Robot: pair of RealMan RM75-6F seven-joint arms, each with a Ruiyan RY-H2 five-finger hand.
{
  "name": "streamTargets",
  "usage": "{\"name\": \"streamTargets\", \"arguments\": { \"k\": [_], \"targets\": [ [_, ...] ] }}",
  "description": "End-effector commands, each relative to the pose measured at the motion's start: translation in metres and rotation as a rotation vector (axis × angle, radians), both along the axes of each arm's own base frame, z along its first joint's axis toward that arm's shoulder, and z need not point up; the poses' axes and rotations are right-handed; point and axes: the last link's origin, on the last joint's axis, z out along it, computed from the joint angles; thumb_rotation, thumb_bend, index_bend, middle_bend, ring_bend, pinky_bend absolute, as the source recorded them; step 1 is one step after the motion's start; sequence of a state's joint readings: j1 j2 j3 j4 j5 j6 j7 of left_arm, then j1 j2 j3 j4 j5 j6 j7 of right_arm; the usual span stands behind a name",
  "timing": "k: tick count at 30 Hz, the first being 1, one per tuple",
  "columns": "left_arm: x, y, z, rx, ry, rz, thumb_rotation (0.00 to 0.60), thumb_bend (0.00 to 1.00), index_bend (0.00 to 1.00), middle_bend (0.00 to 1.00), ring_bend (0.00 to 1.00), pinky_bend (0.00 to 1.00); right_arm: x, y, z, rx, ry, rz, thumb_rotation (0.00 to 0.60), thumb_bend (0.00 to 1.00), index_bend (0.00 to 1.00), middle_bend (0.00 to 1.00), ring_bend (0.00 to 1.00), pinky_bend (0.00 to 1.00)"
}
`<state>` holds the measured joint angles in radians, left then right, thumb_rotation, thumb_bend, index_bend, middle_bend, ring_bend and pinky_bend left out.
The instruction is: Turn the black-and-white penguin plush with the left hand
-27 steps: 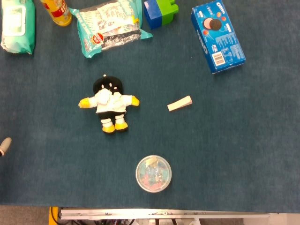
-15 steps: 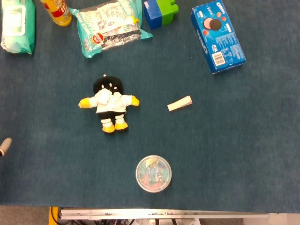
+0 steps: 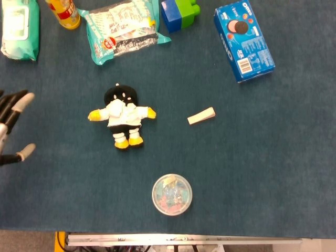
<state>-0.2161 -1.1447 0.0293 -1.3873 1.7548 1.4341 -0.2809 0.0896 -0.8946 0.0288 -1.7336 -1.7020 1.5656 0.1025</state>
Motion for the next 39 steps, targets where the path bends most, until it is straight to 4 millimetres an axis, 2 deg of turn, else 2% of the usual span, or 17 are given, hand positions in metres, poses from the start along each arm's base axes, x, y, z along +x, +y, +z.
{"name": "streamTargets", "arguments": {
  "k": [1, 5, 7, 9, 12, 15, 17, 31, 39],
  "targets": [
    [0.007, 0.019, -0.010, -0.050, -0.008, -0.052, 0.600, 0.22, 0.05, 0.09, 0.11, 0.05, 0.006, -0.007, -0.001, 0.017, 0.010, -0.002, 0.600, 0.00, 0.00, 0.00, 0.00, 0.00],
    [0.016, 0.037, -0.023, -0.100, -0.041, -0.096, 0.585, 0.20, 0.05, 0.09, 0.11, 0.05, 0.006, -0.012, -0.005, 0.030, 0.007, -0.017, 0.600, 0.00, 0.00, 0.00, 0.00, 0.00],
    [0.018, 0.046, -0.030, -0.141, -0.051, -0.100, 0.480, 0.15, 0.05, 0.08, 0.11, 0.04, 0.004, -0.014, -0.007, 0.036, 0.005, -0.026, 0.600, 0.00, 0.00, 0.00, 0.00, 0.00],
    [0.019, 0.055, -0.036, -0.184, -0.050, -0.105, 0.293, 0.12, 0.05, 0.07, 0.11, 0.03, 0.002, -0.016, -0.009, 0.041, 0.007, -0.036, 0.600, 0.00, 0.00, 0.00, 0.00, 0.00],
    [0.020, 0.065, -0.047, -0.232, -0.026, -0.125, 0.126, 0.09, 0.05, 0.05, 0.09, 0.00, 0.000, -0.017, -0.011, 0.042, 0.009, -0.048, 0.600, 0.00, 0.00, 0.00, 0.00, 0.00],
    [0.022, 0.072, -0.058, -0.277, -0.004, -0.143, 0.019, 0.07, 0.05, 0.02, 0.02, 0.00, -0.001, -0.019, -0.011, 0.039, 0.008, -0.057, 0.600, 0.00, 0.00, 0.00, 0.00, 0.00],
    [0.026, 0.075, -0.065, -0.292, -0.008, -0.164, 0.001, 0.06, 0.05, 0.01, 0.00, 0.00, -0.002, -0.019, -0.012, 0.037, 0.008, -0.061, 0.600, 0.00, 0.00, 0.00, 0.00, 0.00],
    [0.037, 0.082, -0.116, -0.335, -0.017, -0.345, 0.000, 0.05, 0.00, 0.00, 0.00, 0.00, -0.008, -0.018, -0.010, 0.021, 0.007, -0.095, 0.600, 0.00, 0.00, 0.00, 0.00, 0.00],
    [0.044, 0.098, -0.137, -0.348, -0.033, -0.344, 0.000, 0.05, 0.00, 0.00, 0.00, 0.00, -0.010, -0.015, -0.007, 0.009, 0.009, -0.102, 0.600, 0.00, 0.00, 0.00, 0.00, 0.00]
  ]
}}
